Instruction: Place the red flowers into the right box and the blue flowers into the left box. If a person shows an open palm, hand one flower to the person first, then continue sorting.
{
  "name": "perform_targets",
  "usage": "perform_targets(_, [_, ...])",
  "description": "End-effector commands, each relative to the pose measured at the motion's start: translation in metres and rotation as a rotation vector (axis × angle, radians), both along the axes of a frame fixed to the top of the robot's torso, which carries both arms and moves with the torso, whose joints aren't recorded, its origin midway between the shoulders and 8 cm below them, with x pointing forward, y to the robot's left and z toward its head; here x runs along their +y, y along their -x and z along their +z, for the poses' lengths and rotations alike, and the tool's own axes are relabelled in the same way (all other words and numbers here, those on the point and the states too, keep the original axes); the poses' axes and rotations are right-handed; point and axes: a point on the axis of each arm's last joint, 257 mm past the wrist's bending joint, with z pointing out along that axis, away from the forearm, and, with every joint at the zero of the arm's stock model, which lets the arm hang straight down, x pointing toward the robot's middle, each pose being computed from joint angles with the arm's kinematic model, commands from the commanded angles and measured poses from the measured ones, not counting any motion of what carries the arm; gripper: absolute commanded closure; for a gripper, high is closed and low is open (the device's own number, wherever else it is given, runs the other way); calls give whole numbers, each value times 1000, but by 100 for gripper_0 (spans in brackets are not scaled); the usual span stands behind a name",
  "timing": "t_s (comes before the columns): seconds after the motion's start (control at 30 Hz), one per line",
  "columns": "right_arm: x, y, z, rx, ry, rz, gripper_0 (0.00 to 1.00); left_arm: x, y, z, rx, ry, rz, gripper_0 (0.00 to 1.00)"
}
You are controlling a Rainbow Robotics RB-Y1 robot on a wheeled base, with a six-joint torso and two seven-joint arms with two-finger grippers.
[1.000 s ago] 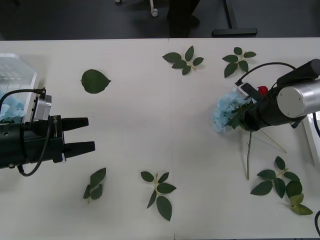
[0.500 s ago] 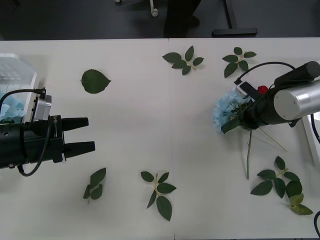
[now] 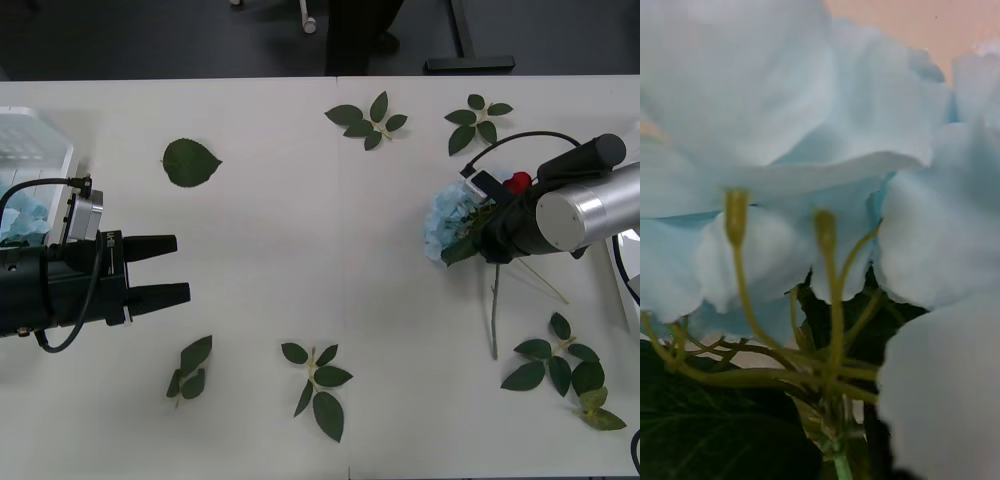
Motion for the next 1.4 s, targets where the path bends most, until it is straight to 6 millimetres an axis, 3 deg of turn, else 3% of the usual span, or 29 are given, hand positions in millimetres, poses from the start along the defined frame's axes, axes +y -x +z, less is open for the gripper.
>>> perform_targets(0.03, [7,4,-5,9,-20,-17,100,4,7,-5,-45,-45,-27,0])
perform_targets(0.43, [2,10,22,58,-135,-70,100,4,7,-5,-45,-45,-27,0])
perform_targets(0.8, [32,3,87,10,-465,-17,100,4,7,-5,-45,-45,-27,0])
perform_targets(0.9, [51,-8,117,-69,-555,42,100,4,7,-5,-45,-45,-27,0])
perform_targets(1.03, [86,-31,176,-222,-679,134,100,4,7,-5,-45,-45,-27,0])
perform_targets(1.17, [119,-52,253,-400,-843,201,100,4,7,-5,-45,-45,-27,0])
perform_targets(1.37, [141,-72,357,-655,-997,234,100,4,7,-5,-45,-45,-27,0])
perform_targets(1.4, [143,-73,365,-676,-1008,236,100,4,7,-5,-45,-45,-27,0])
